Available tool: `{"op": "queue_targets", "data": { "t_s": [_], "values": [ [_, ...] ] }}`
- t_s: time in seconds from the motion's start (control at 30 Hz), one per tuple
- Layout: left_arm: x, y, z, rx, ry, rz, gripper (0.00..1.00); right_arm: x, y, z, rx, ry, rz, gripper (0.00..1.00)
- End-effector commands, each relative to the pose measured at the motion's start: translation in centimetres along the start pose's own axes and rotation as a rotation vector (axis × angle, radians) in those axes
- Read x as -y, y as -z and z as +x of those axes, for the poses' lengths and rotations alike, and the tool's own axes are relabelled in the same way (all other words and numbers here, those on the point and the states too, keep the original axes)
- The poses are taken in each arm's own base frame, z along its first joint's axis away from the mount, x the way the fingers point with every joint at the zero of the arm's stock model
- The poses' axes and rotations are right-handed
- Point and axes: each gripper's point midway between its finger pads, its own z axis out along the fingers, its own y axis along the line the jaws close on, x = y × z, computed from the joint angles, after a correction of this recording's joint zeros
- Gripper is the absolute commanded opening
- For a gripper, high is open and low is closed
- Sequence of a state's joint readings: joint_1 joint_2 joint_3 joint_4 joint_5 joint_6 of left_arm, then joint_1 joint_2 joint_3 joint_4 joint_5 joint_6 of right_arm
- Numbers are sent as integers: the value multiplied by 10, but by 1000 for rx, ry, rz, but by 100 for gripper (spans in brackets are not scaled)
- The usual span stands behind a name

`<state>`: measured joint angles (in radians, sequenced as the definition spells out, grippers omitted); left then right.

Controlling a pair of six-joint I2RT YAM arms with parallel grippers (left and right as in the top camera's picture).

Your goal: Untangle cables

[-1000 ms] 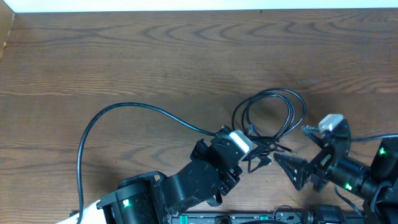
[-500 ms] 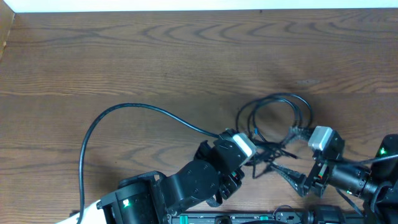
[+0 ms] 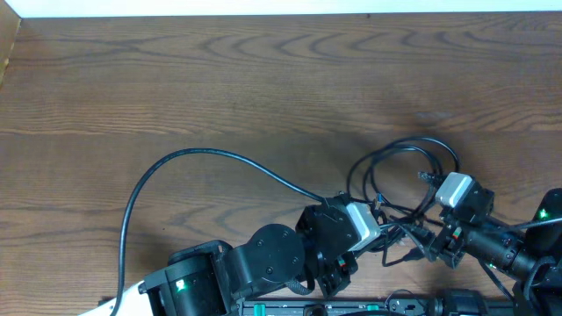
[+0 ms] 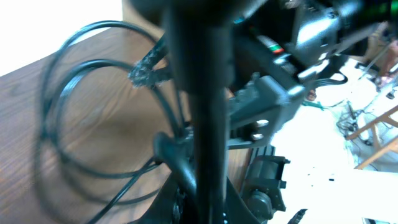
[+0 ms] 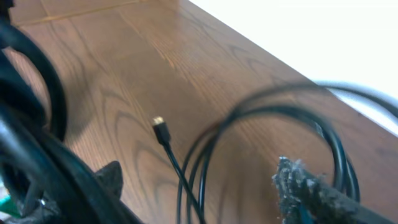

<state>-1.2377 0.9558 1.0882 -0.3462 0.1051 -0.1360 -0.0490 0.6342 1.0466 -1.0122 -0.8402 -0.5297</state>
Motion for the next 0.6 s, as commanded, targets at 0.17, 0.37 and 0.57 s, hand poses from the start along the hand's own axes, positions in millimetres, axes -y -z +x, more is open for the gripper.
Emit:
{"op": "queue_targets", "data": {
  "t_s": [0.17, 0.37, 0.57],
  "values": [
    [21, 8, -11, 29, -37, 107, 7, -3, 2, -6, 19, -4, -15, 54],
    [22, 8, -16, 48, -39, 112, 7, -25, 4, -18, 96, 39, -144, 73],
    [22, 4, -20, 67, -41, 114, 7, -26, 4, -19, 98, 47, -146, 30]
  ]
}}
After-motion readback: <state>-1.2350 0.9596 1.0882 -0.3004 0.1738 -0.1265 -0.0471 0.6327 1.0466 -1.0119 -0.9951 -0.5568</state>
